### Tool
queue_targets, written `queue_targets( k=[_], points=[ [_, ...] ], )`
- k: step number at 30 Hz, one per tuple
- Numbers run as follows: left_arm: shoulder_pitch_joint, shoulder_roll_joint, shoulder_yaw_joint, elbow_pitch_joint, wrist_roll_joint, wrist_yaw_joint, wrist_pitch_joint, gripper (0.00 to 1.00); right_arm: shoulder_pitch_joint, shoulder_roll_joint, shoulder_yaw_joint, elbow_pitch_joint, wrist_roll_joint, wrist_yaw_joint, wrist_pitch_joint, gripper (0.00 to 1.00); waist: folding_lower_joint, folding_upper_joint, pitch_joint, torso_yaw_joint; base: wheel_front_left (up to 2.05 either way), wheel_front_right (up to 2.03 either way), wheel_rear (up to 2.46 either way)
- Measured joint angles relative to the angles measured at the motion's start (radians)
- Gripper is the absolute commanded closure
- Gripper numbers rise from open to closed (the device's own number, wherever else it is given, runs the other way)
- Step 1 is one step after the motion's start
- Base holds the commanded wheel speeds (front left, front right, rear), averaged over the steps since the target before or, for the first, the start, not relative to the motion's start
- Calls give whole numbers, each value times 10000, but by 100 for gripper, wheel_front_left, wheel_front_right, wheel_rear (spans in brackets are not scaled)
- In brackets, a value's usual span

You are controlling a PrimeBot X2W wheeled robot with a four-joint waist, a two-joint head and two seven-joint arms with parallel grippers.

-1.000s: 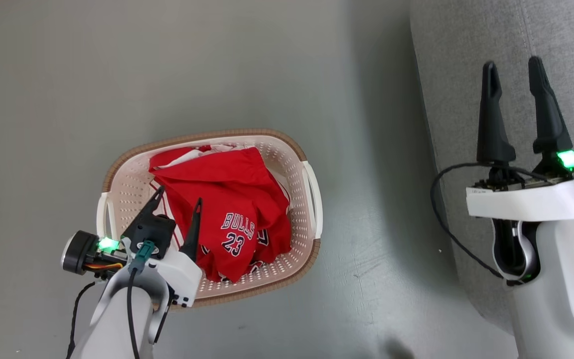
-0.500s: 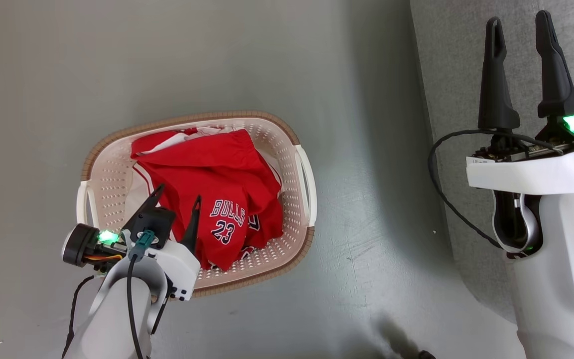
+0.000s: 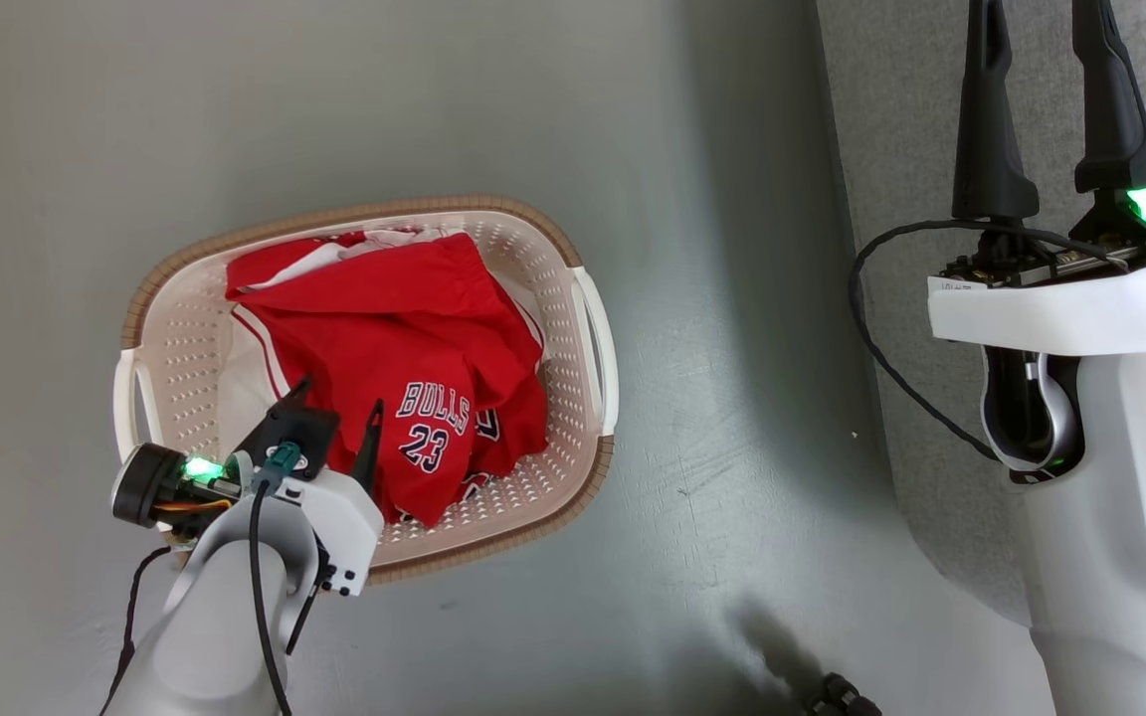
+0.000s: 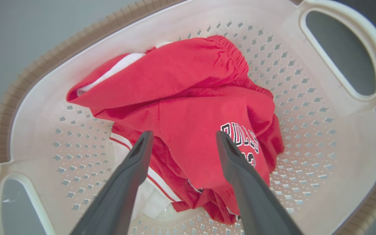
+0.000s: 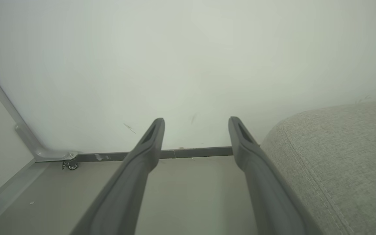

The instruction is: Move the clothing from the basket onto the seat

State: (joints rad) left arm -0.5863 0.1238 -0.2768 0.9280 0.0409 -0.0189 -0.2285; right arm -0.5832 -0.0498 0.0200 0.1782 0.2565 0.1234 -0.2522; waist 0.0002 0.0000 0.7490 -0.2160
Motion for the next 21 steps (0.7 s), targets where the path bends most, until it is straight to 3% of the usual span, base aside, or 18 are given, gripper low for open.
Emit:
queue_targets(
  k=[21],
  points=[
    [-1162,0,-90,1030,88,79,184,0,-608,-6,221,-132,75,0,0,0,0,0,842,-322,0,0,0]
  ],
)
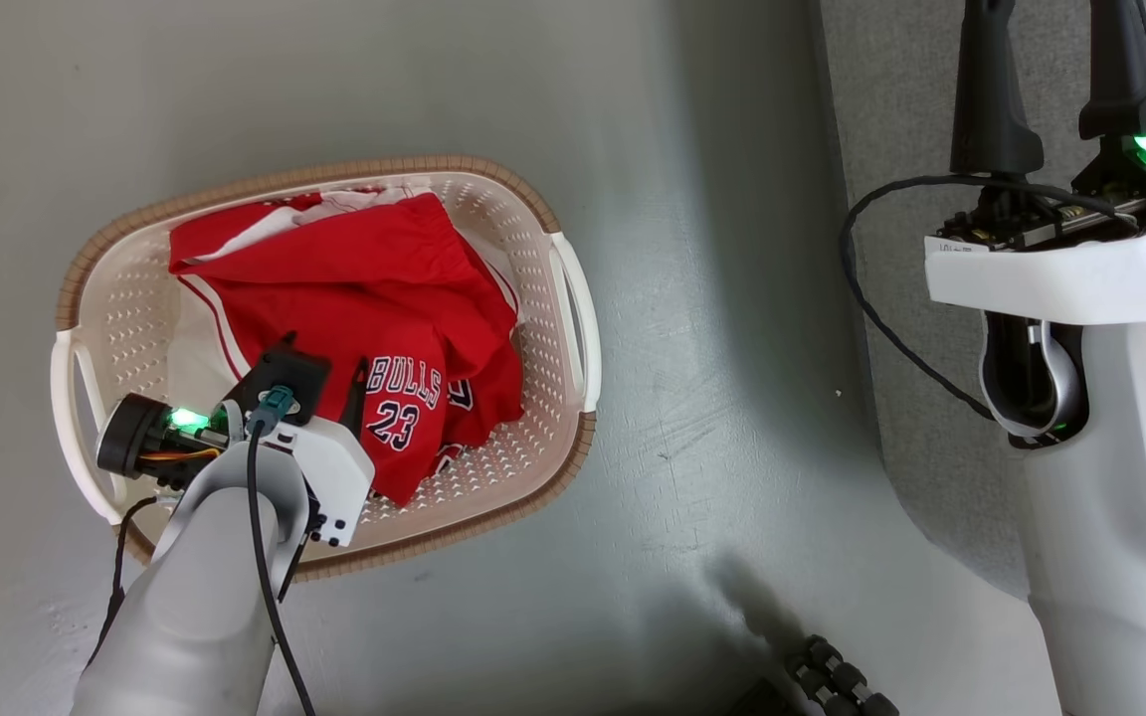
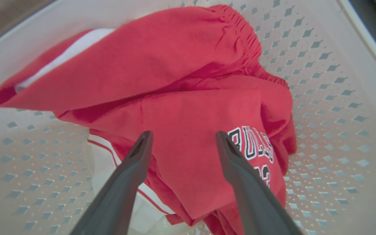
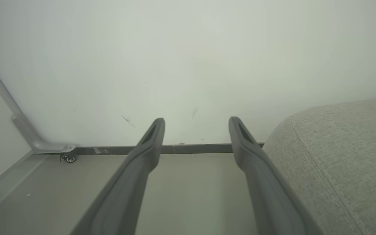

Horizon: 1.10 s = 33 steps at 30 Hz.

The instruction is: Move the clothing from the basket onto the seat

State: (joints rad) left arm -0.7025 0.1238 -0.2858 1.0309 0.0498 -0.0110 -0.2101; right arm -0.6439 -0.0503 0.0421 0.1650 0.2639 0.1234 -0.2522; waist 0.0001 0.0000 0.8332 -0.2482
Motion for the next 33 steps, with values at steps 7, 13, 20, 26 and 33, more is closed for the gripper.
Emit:
queue_targets(
  k=[7,13,20,26,33],
  points=[
    [-274,-15,29,288,-2,111,73,0,-160,0,56,-75,15,0,0,0,0,0,300,-65,0,0,0],
    [-482,-52,21,527,0,111,75,7,-179,0,128,-96,105,0,0,0,0,0,499,-143,0,0,0],
    [-743,-140,-58,644,0,109,-33,100,-375,0,46,-148,115,2,0,0,0,0,642,-235,0,0,0],
    [-844,-113,-79,583,2,105,-203,100,-374,-2,21,-127,192,2,0,0,0,0,588,-171,0,0,0],
    [-844,-128,-73,424,-6,104,-297,100,-375,-4,19,-65,293,2,0,0,0,0,435,-44,0,0,0]
  ],
)
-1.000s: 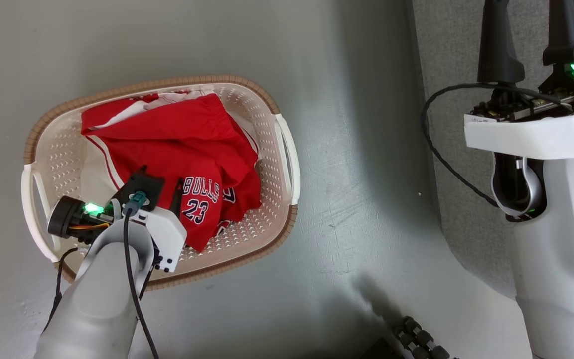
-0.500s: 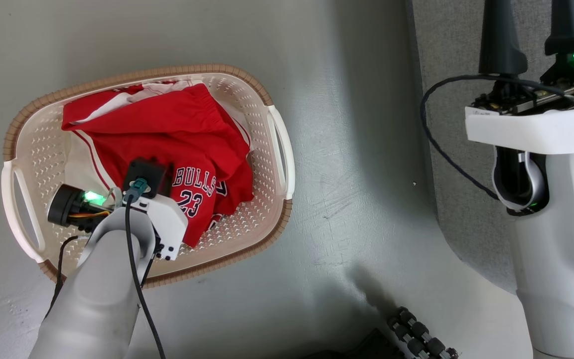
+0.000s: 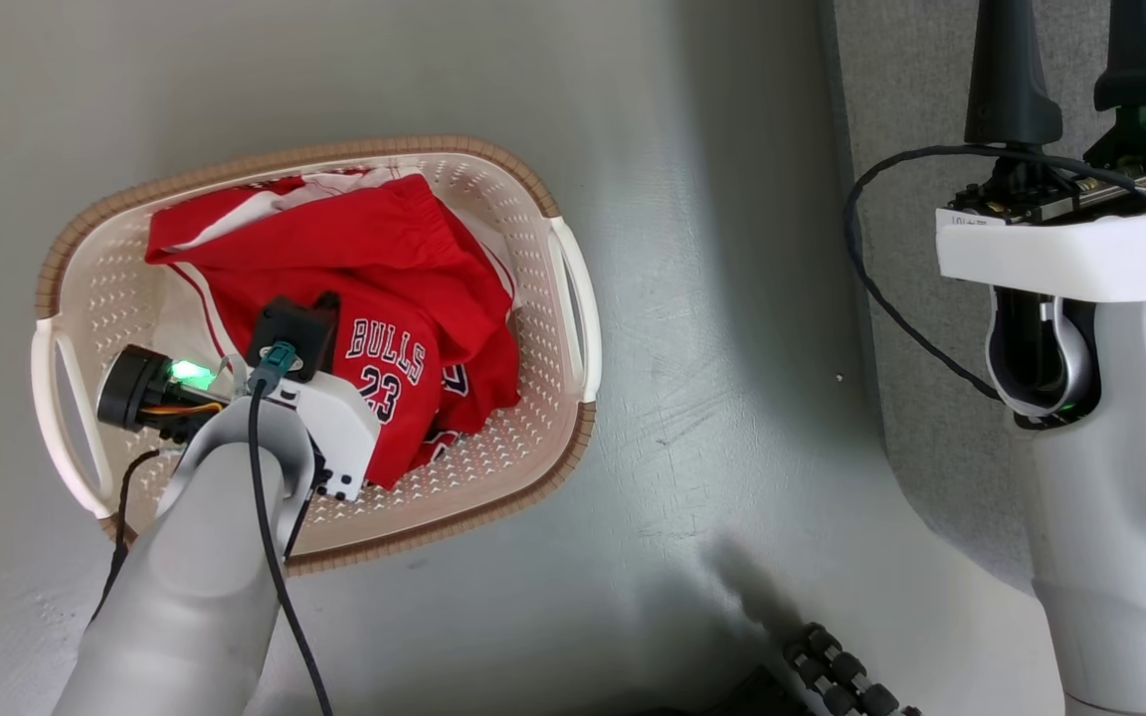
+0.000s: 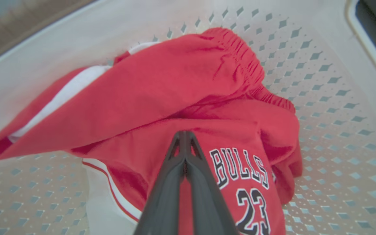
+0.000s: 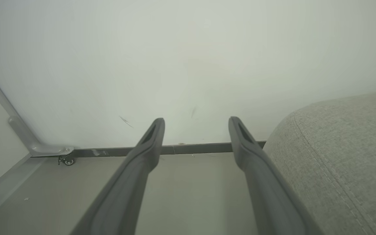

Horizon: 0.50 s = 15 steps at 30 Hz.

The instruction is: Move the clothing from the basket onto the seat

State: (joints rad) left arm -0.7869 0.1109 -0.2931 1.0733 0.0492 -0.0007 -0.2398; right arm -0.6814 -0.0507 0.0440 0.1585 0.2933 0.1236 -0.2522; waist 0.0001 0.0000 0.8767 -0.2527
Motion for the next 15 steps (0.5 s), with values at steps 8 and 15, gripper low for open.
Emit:
queue_targets(
  k=[8,15],
  points=[
    [17,-65,25,-389,-58,-10,-86,100,3,0,-29,113,-2,0,0,0,0,0,-280,151,0,0,0],
    [238,23,35,-1354,-119,-10,-127,100,16,-10,-82,203,-33,0,-2,0,0,0,-586,306,0,0,0]
  ],
)
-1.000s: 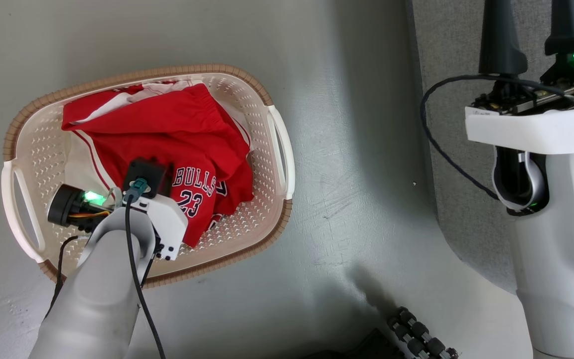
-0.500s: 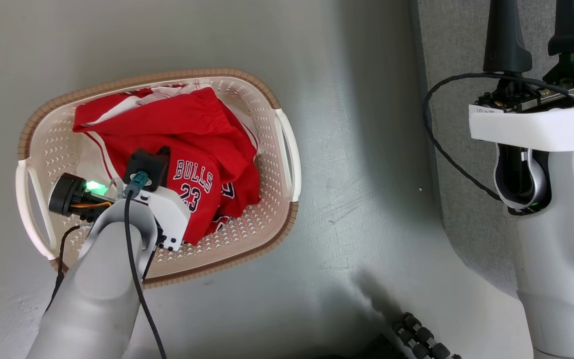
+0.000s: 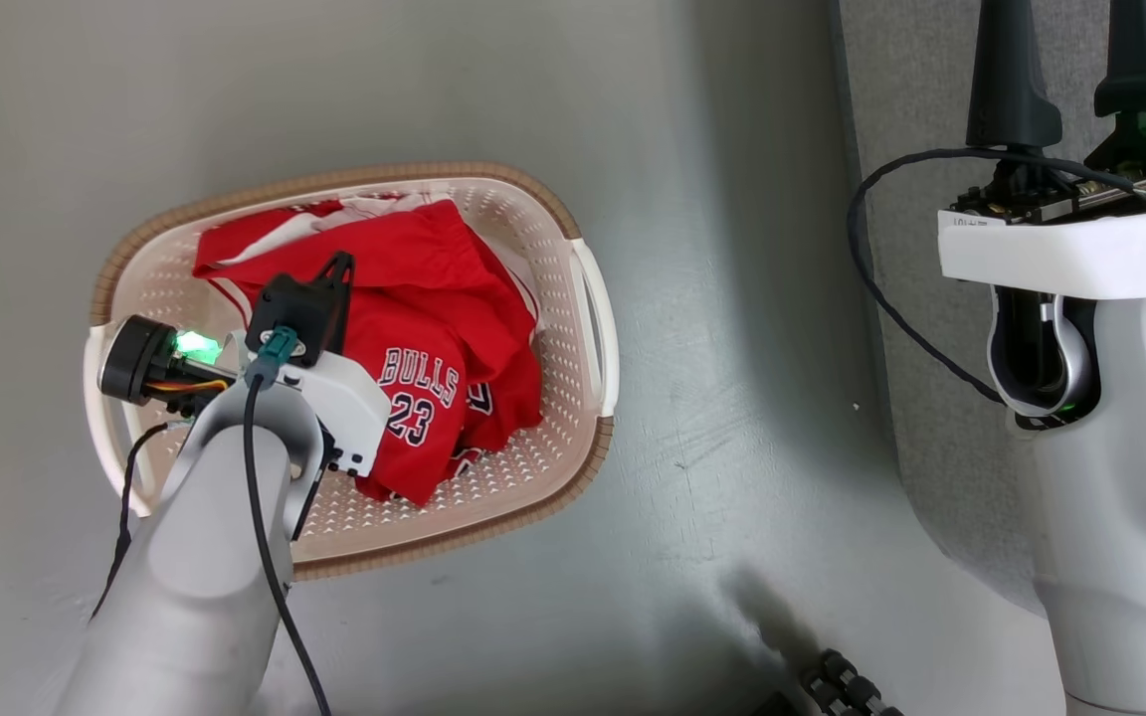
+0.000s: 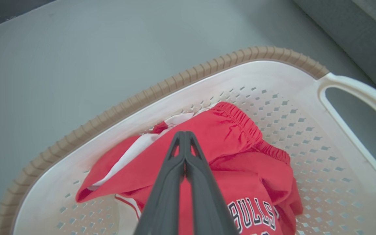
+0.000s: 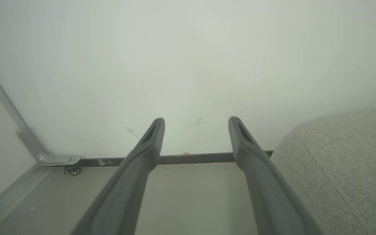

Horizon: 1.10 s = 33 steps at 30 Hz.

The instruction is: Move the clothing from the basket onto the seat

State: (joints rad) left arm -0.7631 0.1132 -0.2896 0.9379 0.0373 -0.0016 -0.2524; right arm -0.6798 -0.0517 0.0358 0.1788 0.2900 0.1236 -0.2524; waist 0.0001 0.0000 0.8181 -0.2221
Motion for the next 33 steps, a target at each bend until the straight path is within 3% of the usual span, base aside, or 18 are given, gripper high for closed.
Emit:
queue_targets(
  k=[18,30,32,33],
  points=[
    [1055,-130,196,-2399,-407,25,-2,100,253,-13,-249,230,-362,0,0,0,0,0,-746,477,0,0,0],
    [1302,-130,694,-4479,-738,370,-4,100,497,-17,-347,282,-537,0,0,0,0,0,-1252,741,0,0,0],
    [1367,-148,775,-4817,-794,464,-4,73,500,-17,-391,297,-606,0,0,0,-1,0,-1359,786,0,0,0],
    [1428,-157,807,-4980,-794,485,-6,68,503,-17,-420,305,-619,0,0,0,-1,0,-1414,808,0,0,0]
  ],
)
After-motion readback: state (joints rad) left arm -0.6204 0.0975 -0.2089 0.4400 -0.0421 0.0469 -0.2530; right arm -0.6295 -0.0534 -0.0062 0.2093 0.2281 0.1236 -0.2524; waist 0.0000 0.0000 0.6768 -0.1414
